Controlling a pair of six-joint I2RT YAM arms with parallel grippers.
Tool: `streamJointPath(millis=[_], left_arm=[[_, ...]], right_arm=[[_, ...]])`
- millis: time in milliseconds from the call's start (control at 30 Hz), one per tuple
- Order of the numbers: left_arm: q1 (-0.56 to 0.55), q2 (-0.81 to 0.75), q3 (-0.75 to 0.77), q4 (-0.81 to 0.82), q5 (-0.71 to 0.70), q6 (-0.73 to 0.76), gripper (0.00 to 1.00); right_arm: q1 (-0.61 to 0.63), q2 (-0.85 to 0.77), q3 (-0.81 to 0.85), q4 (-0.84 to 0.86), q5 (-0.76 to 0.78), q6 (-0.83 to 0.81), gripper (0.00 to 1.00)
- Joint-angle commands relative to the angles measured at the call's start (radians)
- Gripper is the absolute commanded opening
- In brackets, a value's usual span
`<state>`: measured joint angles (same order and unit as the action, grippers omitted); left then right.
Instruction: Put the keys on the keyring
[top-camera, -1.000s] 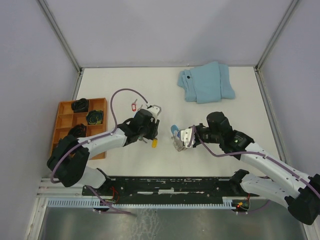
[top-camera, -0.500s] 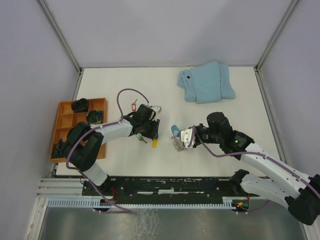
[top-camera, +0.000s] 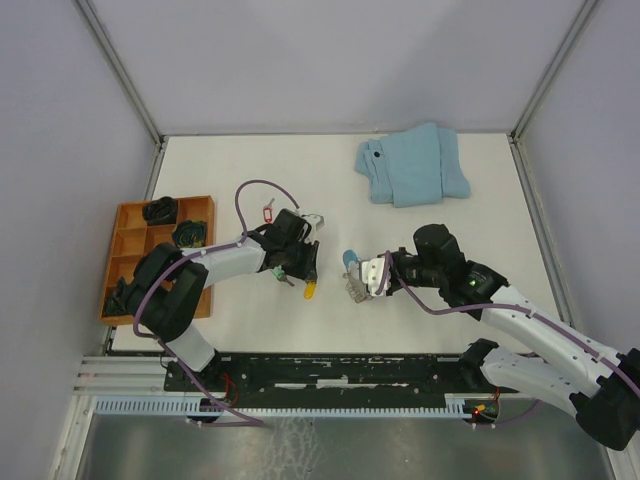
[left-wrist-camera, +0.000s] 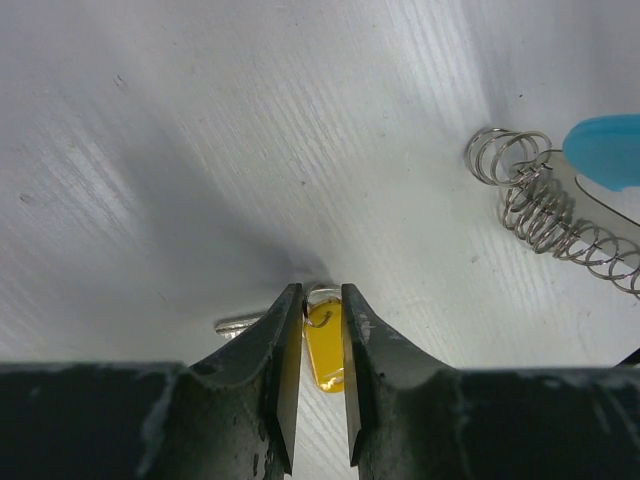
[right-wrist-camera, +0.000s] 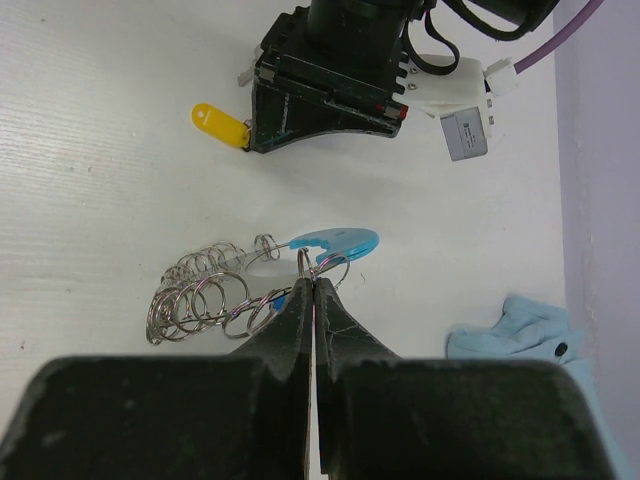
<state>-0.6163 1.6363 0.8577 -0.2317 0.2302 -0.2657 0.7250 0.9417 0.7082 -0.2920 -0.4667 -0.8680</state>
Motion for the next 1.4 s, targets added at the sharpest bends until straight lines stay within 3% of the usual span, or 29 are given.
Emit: streamJointPath(millis=[0,333,1367], left_arm=[[0.004,-0.019,0.039,0.010,0.040,-0.036,0.27],[0.004,-0.021,0.037,0.004,0.063,-0.044,0.21],[0.001,0.014,0.054,-0.030,0.078,-0.037,0.16]], right_arm=[[0.004,-0.011,0.004,0.039,-0.015,0.009,0.01],[0.004,-0.013,0.005,0.039,-0.016,0.009,0.01],[0.004,-0.012,0.008,0.034,-0.025,0.009,0.01]])
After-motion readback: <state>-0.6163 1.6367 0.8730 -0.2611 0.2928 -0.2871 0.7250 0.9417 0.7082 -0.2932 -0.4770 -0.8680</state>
